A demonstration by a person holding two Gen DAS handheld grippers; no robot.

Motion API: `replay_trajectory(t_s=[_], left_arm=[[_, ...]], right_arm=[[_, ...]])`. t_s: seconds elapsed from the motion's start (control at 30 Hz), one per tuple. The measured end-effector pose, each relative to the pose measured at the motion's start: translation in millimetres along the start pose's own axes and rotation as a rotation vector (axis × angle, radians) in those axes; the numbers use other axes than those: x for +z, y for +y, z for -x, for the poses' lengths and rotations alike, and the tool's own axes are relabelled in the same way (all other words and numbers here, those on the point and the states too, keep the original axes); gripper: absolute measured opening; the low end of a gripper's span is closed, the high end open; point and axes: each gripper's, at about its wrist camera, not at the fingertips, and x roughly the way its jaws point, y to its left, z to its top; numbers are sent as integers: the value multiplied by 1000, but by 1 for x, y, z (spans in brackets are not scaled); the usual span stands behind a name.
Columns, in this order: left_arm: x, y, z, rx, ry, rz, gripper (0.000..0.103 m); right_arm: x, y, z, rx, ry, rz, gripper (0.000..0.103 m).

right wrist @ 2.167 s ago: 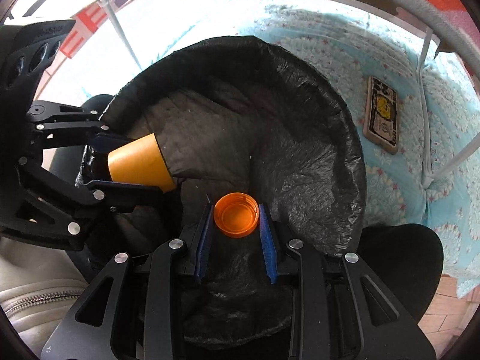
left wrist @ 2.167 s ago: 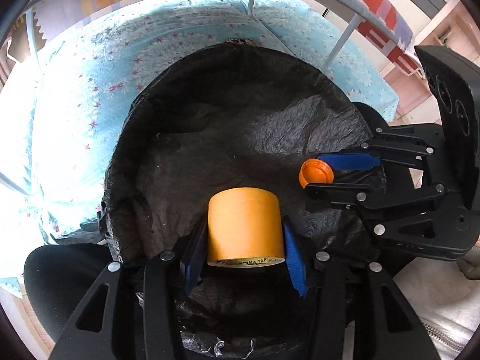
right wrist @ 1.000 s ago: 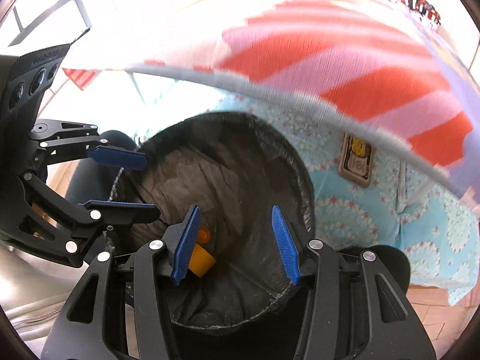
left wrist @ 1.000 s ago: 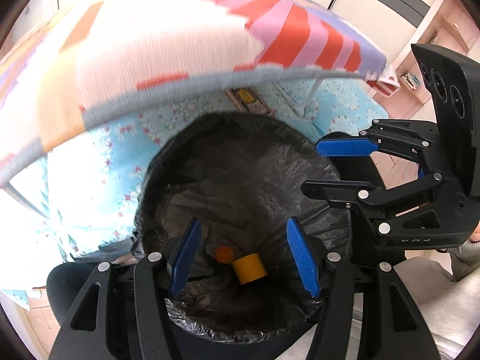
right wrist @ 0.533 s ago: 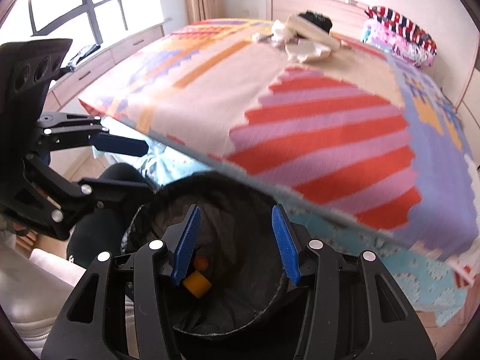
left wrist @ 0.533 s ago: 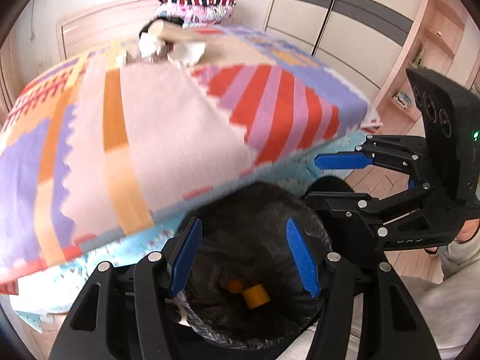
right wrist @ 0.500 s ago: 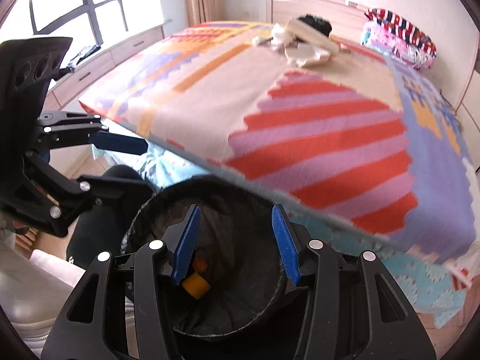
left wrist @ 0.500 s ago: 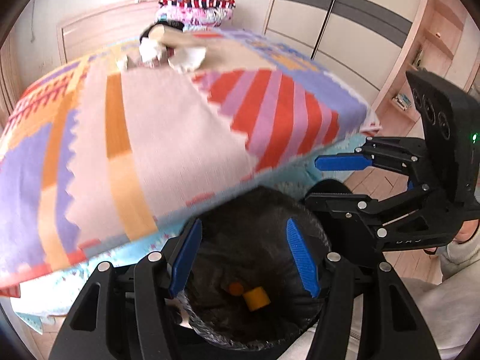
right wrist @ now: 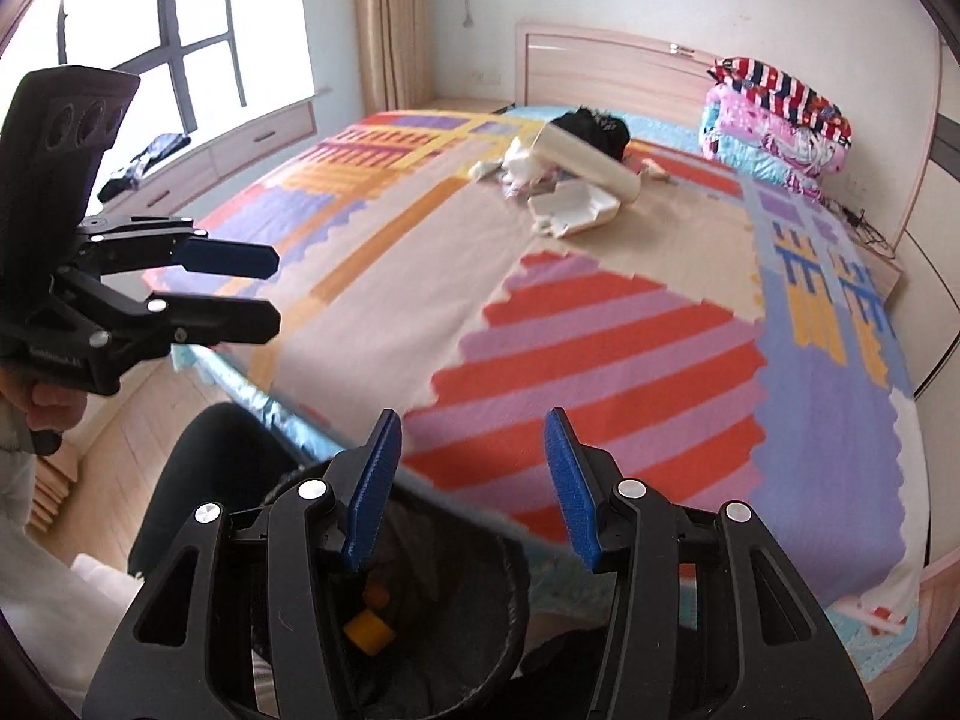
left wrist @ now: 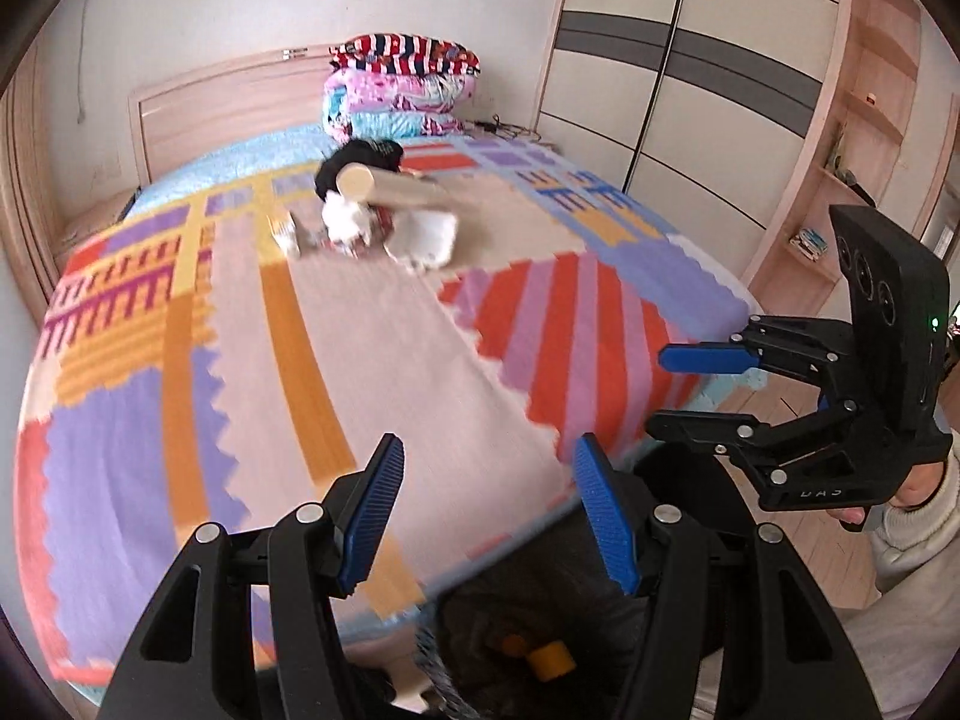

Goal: Collect trash
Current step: 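Raise both tools from the bin back toward the bed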

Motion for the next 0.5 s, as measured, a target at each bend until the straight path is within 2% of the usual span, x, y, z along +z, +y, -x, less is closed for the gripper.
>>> replay_trajectory(t_s=[0.5], left_arm=[[63, 41, -18, 16, -52, 9, 57]], right_arm=[[54, -30, -17, -22, -60, -16, 49]])
